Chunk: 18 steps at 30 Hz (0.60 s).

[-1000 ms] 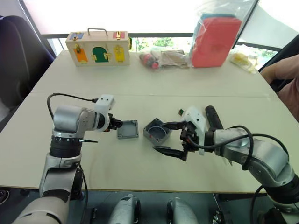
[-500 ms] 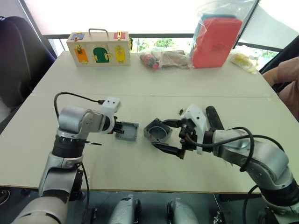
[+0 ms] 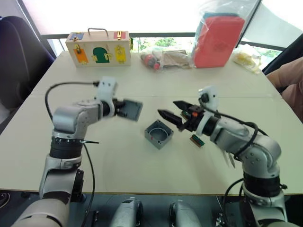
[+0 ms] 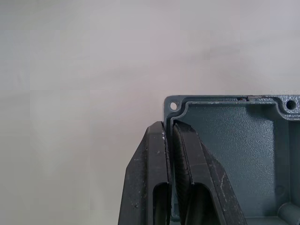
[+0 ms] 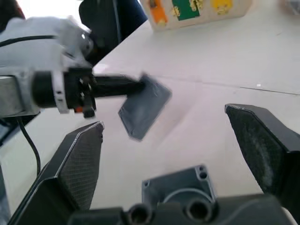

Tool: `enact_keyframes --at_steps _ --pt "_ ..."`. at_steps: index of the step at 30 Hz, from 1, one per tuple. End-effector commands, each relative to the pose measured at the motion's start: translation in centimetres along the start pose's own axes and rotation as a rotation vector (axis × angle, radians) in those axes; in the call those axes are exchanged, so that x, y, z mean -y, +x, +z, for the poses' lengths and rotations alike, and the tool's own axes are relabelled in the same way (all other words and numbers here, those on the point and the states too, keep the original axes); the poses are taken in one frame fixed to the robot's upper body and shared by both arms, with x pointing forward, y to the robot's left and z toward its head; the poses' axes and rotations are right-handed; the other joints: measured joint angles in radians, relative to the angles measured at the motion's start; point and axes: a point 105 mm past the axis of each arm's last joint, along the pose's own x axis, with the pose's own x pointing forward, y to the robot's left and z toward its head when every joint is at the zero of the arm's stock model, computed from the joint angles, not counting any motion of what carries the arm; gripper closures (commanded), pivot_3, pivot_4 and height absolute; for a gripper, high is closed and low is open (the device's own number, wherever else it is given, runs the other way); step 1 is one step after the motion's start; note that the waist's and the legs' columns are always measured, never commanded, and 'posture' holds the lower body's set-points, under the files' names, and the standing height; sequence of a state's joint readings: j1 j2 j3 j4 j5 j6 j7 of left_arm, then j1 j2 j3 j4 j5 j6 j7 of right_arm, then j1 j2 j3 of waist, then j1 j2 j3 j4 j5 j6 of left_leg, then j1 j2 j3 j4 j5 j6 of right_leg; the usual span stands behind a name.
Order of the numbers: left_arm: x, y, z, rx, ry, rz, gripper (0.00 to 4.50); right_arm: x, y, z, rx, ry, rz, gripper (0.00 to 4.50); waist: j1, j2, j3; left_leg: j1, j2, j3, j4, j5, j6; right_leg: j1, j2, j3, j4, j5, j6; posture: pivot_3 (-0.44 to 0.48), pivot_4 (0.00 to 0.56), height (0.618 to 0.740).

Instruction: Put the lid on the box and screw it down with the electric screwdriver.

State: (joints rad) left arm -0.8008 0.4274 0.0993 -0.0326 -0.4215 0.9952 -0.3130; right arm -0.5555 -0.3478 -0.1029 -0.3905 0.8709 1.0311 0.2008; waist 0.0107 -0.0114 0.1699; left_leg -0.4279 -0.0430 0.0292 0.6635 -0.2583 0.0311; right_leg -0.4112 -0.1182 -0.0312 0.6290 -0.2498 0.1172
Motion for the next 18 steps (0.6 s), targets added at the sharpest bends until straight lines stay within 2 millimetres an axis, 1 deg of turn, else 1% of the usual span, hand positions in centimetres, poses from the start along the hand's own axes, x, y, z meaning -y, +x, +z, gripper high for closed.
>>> enact_keyframes --at_steps 1,4,7,15,16,18 --pt "1.4 -0.3 3.8 0.223 0.047 -0.073 4.45 0.1 2.1 1.6 0.032 0.074 0.013 0.00 -0.004 0.000 0.000 0.000 0.000 0.001 0.000 0.001 0.000 0.000 0.001 0.000 0.000 0.000 0.000 0.000 0.150 0.740" --pt "3.3 -0.1 4.3 0.270 0.072 -0.133 4.45 0.1 3.1 2.7 0.049 0.105 0.037 0.00 -0.001 0.000 0.000 0.000 0.000 0.001 0.000 0.001 0.000 0.000 0.002 0.000 0.001 0.000 0.000 0.000 0.150 0.740" --pt "4.4 0.0 4.3 0.285 0.084 -0.171 4.45 -0.1 3.4 3.0 0.048 0.114 0.054 0.00 0.000 0.000 0.000 0.000 0.000 0.001 0.000 0.001 0.000 0.001 0.002 0.000 0.002 0.000 0.000 0.000 0.150 0.740" --pt "5.1 -0.1 4.3 0.297 0.083 -0.208 4.45 0.0 3.5 3.2 0.055 0.130 0.050 0.00 -0.008 0.000 0.000 0.000 0.001 0.001 0.001 0.000 0.001 0.001 0.004 0.000 0.002 0.000 0.000 0.000 0.150 0.740" --pt "5.1 -0.1 4.4 0.298 0.083 -0.213 4.48 0.0 3.4 3.2 0.060 0.135 0.046 0.25 -0.008 0.000 0.000 0.000 0.001 0.001 0.001 0.000 0.001 0.001 0.005 0.000 0.003 0.000 0.000 0.000 0.150 0.740" --pt "5.1 -0.2 4.5 0.301 0.083 -0.221 4.50 0.0 3.4 3.3 0.071 0.146 0.041 0.58 -0.009 0.000 0.000 0.000 0.001 0.001 0.001 0.000 0.001 0.001 0.005 0.000 0.003 0.000 0.000 0.000 0.150 0.740"
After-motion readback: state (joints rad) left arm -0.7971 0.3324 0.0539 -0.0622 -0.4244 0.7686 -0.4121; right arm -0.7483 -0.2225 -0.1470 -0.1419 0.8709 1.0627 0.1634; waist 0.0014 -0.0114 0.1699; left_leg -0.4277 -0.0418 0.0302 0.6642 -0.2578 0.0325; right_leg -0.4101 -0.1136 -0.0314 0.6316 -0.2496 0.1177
